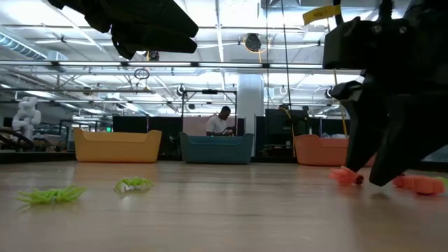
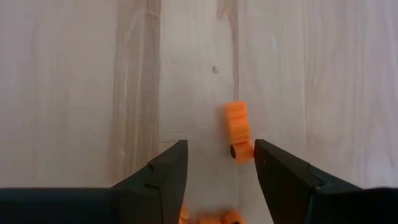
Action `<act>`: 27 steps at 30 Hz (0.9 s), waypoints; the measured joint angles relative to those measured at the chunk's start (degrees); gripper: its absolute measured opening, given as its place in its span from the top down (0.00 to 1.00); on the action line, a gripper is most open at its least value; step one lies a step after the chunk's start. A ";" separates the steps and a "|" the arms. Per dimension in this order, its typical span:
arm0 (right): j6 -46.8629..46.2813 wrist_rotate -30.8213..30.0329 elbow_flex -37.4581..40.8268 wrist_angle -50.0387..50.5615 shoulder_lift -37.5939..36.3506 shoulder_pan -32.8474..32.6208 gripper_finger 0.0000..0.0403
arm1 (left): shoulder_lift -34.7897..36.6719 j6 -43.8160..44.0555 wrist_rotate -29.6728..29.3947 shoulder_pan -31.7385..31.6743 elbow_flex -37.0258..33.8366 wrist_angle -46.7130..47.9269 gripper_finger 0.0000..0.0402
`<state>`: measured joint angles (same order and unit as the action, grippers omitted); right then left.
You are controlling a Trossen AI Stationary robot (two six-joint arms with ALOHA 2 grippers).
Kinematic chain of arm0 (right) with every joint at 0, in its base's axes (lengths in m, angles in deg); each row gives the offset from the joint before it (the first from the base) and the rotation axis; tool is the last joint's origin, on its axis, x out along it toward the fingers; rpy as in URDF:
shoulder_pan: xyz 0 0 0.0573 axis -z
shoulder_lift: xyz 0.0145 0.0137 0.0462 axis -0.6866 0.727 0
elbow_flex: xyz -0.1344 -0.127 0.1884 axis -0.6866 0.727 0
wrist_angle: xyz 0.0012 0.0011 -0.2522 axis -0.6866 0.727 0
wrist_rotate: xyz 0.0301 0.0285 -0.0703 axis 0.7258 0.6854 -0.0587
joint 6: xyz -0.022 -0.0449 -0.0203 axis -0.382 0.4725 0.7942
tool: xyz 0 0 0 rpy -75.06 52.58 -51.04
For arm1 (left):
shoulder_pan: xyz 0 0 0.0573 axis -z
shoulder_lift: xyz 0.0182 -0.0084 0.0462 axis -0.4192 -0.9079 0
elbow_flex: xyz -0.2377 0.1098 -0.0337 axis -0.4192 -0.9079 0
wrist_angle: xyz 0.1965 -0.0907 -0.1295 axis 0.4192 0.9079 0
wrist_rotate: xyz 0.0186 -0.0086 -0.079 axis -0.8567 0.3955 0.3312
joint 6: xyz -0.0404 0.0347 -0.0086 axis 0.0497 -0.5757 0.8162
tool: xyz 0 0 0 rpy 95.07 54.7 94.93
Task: Sort Halloween decoration
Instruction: Put the orange skeleton toy into the yellow bin
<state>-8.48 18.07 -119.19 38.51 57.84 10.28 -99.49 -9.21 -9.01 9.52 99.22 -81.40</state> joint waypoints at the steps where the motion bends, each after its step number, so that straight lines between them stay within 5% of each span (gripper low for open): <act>1: 0.21 0.00 0.00 0.00 -0.03 0.00 0.57 | 0.00 0.00 0.00 0.00 0.00 0.00 0.56; 8: 1.11 -0.13 0.00 0.02 -0.03 0.63 0.60 | 0.00 -0.02 -0.01 0.00 0.00 0.03 0.56; 27: 0.82 4.22 -0.13 -0.68 1.74 2.97 0.93 | 0.00 -0.07 -0.04 0.00 0.00 0.09 0.56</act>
<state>-7.66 22.29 -119.32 37.83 59.58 13.26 -99.49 -9.27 -9.06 9.52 99.22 -81.31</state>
